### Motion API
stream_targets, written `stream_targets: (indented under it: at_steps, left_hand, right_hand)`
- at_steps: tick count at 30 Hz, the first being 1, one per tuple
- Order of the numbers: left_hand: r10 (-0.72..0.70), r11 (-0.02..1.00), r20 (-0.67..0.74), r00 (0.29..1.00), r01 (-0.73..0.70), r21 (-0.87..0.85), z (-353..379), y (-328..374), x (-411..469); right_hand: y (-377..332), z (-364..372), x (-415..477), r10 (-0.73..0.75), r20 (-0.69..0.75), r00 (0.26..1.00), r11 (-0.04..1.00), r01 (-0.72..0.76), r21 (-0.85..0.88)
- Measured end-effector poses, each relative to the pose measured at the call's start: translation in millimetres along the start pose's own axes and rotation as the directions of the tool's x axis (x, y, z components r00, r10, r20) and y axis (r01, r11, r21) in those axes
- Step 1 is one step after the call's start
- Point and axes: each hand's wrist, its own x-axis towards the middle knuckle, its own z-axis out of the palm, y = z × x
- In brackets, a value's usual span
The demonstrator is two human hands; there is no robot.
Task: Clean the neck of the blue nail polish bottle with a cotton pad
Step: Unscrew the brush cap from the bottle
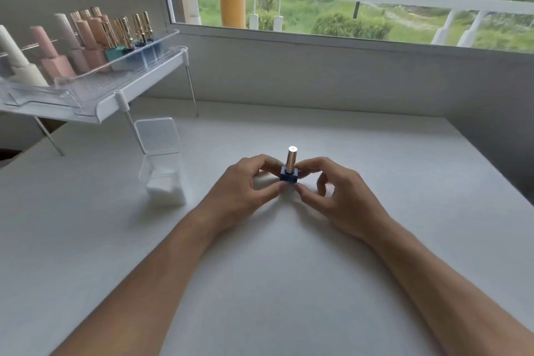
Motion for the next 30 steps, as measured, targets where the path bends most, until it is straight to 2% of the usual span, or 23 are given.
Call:
stream_targets:
  at_steps: [4,9,13,20,26,30]
  left_hand:
    - [0.013,1.0,-0.054,0.998,-0.013,0.002,4,0,1]
    - [0.031,0.995,-0.066,0.997,-0.036,-0.088,4,3,-1]
    - [0.084,0.994,-0.081,0.993,-0.089,-0.062,4,9,-3]
    - [0.146,0.989,-0.082,0.986,-0.148,-0.023,2,12,-4]
    - [0.141,0.99,-0.069,0.988,-0.142,-0.004,0,14,-5]
    - [0.14,0.99,-0.062,0.988,-0.141,-0.008,0,13,-4]
  right_hand:
    - [-3,-6,-5,0.017,-0.023,1.0,1.0,-0.017,-0.02]
    - [-15,-16,-3,-0.021,-0.176,0.984,0.998,0.01,-0.065]
    - [-28,-25,-3,-0.092,-0.254,0.963,0.993,0.069,-0.098]
    - [-32,-28,-3,-0.149,-0.227,0.962,0.982,0.119,-0.144]
    - [-32,-35,-5,-0.206,-0.113,0.972,0.958,0.176,-0.226]
    - [-36,-36,-7,-0.154,-0.094,0.983,0.968,0.131,-0.214]
